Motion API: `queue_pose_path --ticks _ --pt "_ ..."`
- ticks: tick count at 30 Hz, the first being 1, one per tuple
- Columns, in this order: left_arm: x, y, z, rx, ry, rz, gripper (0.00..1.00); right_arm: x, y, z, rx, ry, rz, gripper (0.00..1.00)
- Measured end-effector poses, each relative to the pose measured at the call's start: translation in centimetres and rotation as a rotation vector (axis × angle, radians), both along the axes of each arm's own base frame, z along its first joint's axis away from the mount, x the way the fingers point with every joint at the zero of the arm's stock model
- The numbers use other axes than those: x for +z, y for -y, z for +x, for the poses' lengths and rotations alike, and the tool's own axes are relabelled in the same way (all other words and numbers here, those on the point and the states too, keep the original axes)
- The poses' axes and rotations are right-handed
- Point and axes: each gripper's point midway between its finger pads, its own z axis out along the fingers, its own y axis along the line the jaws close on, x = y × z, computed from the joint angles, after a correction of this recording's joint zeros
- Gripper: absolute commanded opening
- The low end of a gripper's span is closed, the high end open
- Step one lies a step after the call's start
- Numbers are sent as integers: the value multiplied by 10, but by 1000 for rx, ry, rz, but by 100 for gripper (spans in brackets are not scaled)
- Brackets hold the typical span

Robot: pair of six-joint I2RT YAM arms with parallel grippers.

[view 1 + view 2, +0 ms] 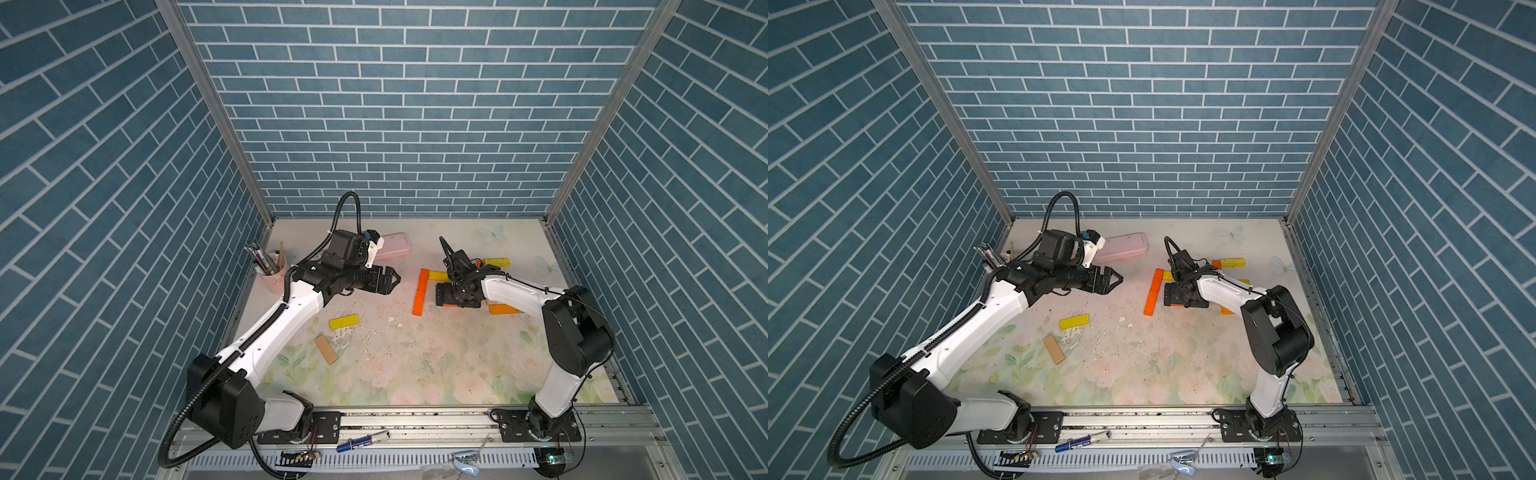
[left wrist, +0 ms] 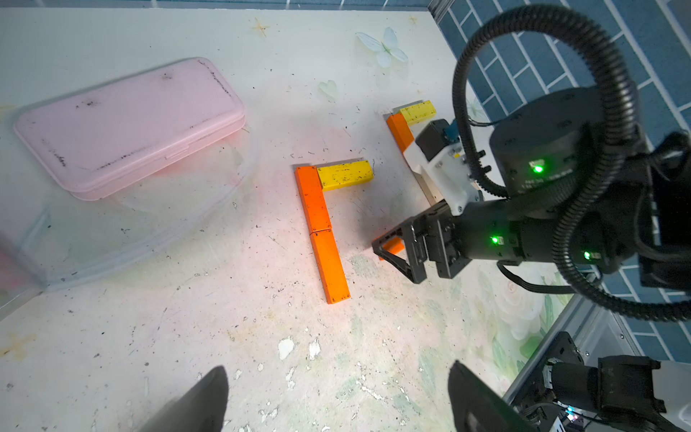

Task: Assemble the number 6 with building blocks
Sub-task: Place the building block at the center of the board.

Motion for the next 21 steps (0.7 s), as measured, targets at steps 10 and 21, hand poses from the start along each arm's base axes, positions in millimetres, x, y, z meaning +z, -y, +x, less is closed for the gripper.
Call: queue_pose_path --ticks 10,21 --pt "0 1 0 -2 0 -3 92 -19 -6 12 -51 -44 -5 98" --pt "0 1 0 -3 0 -3 92 -19 1 11 -82 -41 1 97"
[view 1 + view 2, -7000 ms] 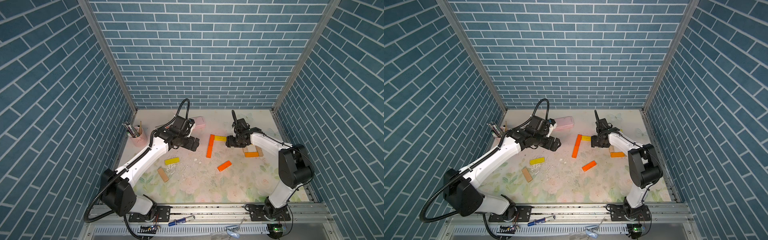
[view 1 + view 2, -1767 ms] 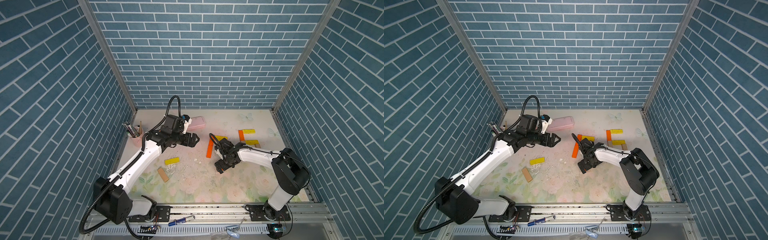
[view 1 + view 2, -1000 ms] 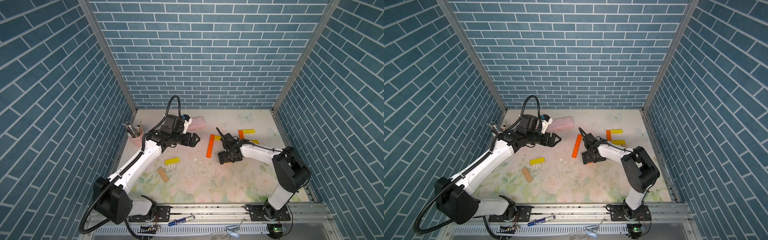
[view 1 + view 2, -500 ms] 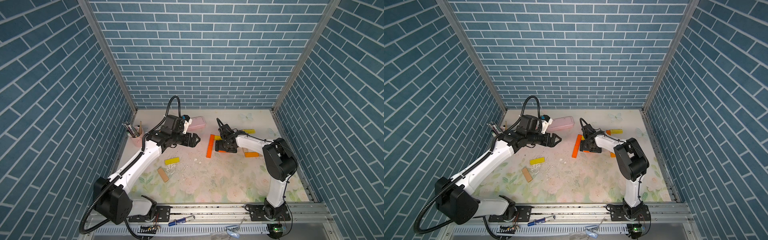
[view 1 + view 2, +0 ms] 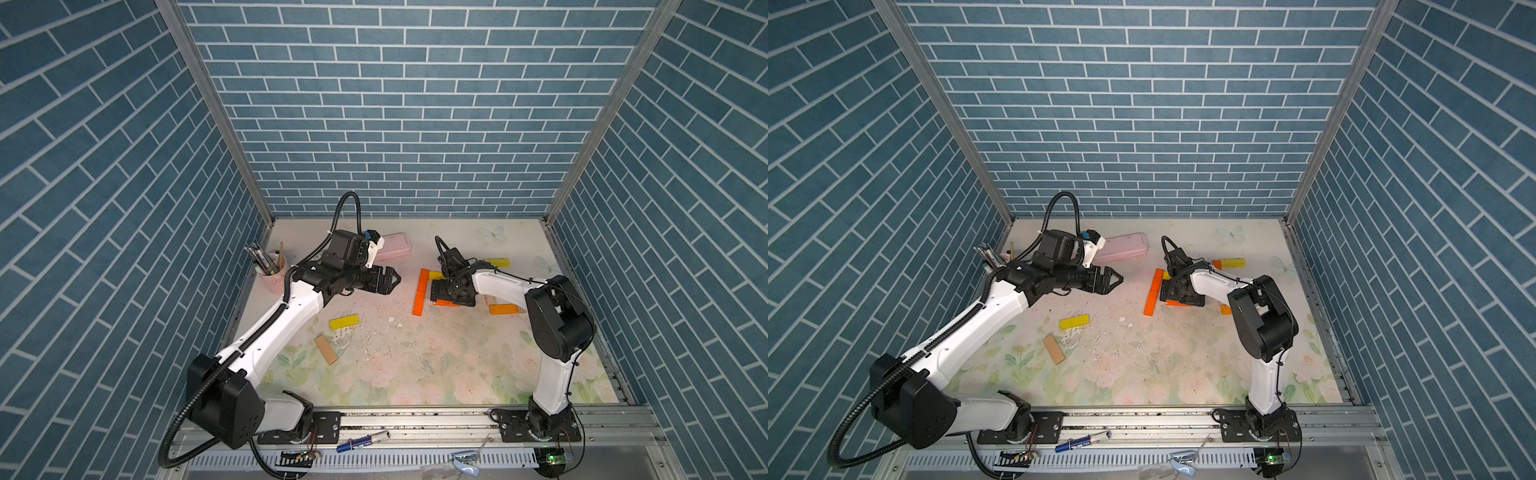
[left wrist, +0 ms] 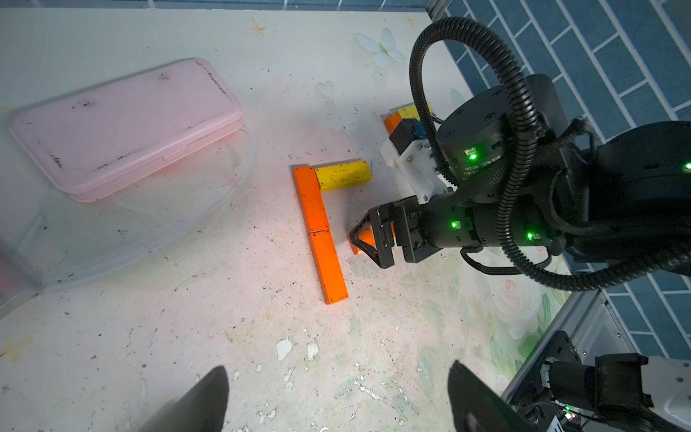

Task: Assemble the number 6 with building blocks
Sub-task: Place the building block at the center of the board.

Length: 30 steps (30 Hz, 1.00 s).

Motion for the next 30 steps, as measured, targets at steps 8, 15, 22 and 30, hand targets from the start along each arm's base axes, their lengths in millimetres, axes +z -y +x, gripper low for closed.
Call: queue_pose_path --ticks 8,15,22,30 --pt "-1 0 0 0 -1 0 91 22 12 0 -51 53 25 86" --pt "0 0 0 0 -1 0 91 25 21 -5 -57 73 26 78" --pt "-1 0 1 0 -3 1 91 22 27 -14 72 59 -40 79" --pt "-9 2 3 -1 -23 10 91 13 31 -31 181 27 -64 83"
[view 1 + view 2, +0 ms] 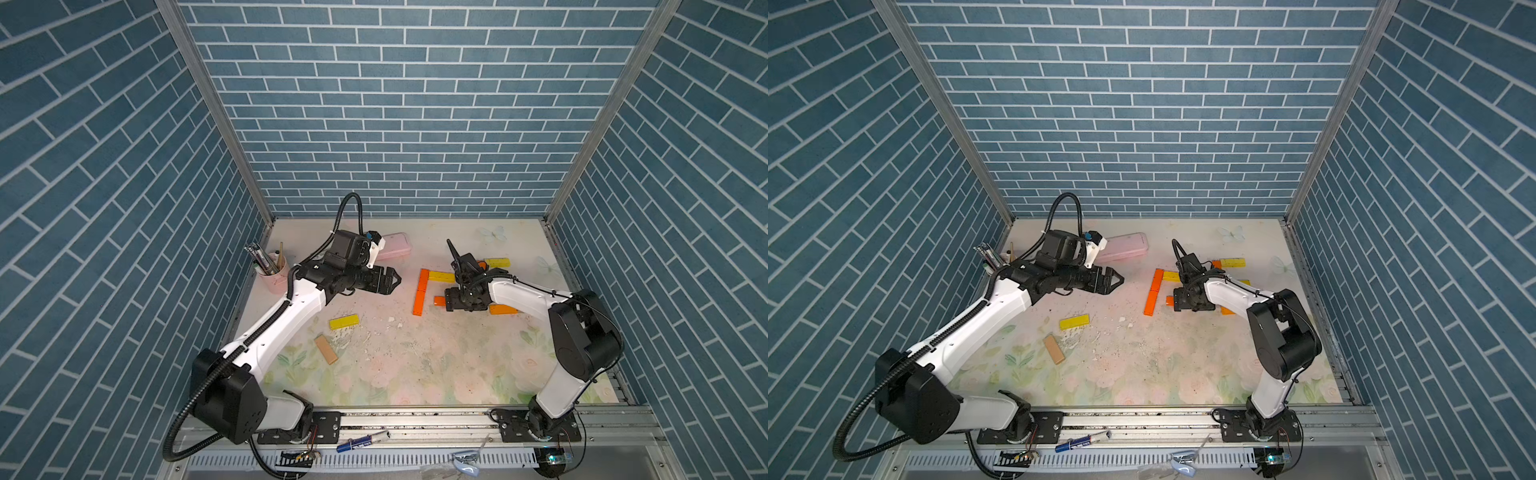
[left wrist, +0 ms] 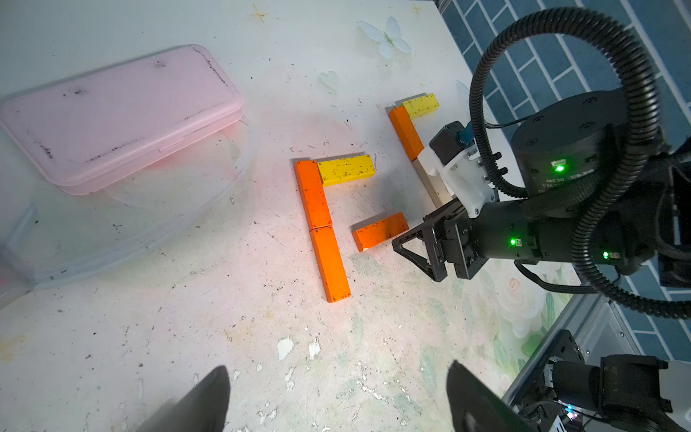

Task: Assemble the number 6 with building blocks
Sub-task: Place the building block at the center of the board, then assemble the building block at the center of the board.

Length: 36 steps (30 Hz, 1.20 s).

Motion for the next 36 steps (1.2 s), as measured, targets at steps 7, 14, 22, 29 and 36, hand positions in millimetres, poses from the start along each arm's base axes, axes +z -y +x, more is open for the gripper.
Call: queue_pose_path --ticks 7,14,22,29,36 --pt "-3 0 1 0 -8 4 91 -3 0 -2 50 -5 -16 82" --pt "-6 1 2 0 -15 7 91 -21 -1 -4 90 -39 -54 82" --pt "-10 1 2 0 -23 12 91 -21 -10 2 124 -8 -54 80" --pt "-10 1 2 0 -23 12 91 -21 -17 8 132 8 -45 77" --pt "-13 2 3 0 -30 15 91 -20 -23 11 139 13 -36 70"
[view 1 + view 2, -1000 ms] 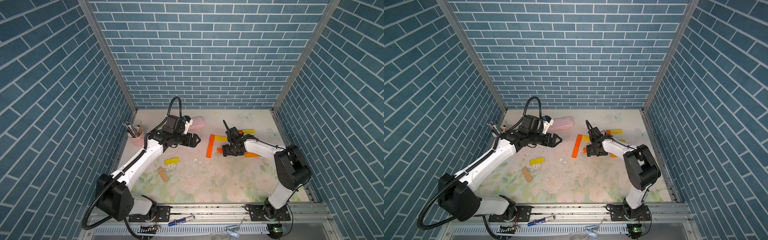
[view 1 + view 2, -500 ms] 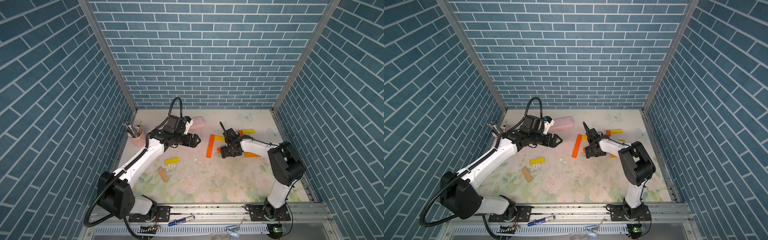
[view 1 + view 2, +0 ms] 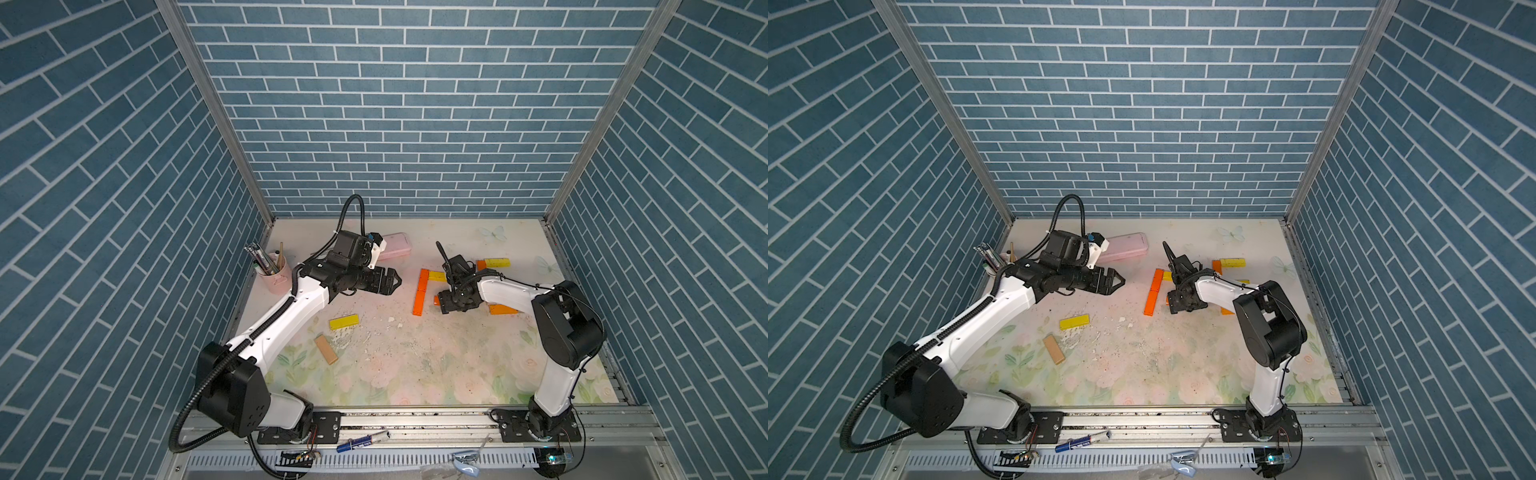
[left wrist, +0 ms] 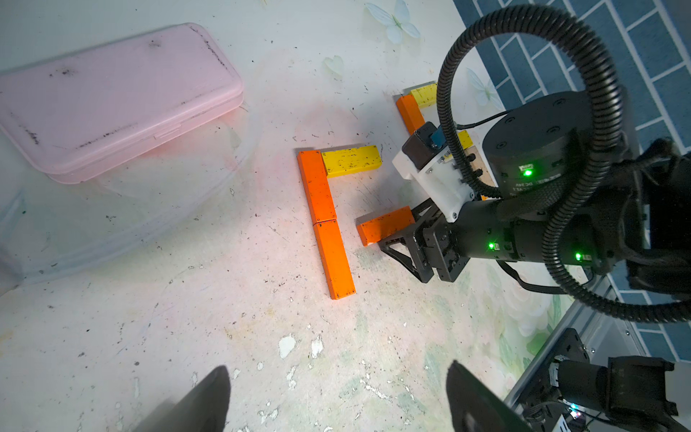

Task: Assemble the number 6 with building blocks
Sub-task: Assemble the building block at the center of the board.

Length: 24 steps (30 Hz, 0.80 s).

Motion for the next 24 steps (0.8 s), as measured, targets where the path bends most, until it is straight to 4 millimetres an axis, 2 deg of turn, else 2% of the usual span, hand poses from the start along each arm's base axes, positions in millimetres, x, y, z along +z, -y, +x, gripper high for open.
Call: queue_pose_path --ticks 4,24 --pt "-2 0 0 0 -4 2 91 0 -5 1 1 -3 14 66" --pt "-2 0 1 -1 -6 2 91 2 -19 1 -33 -18 63 64"
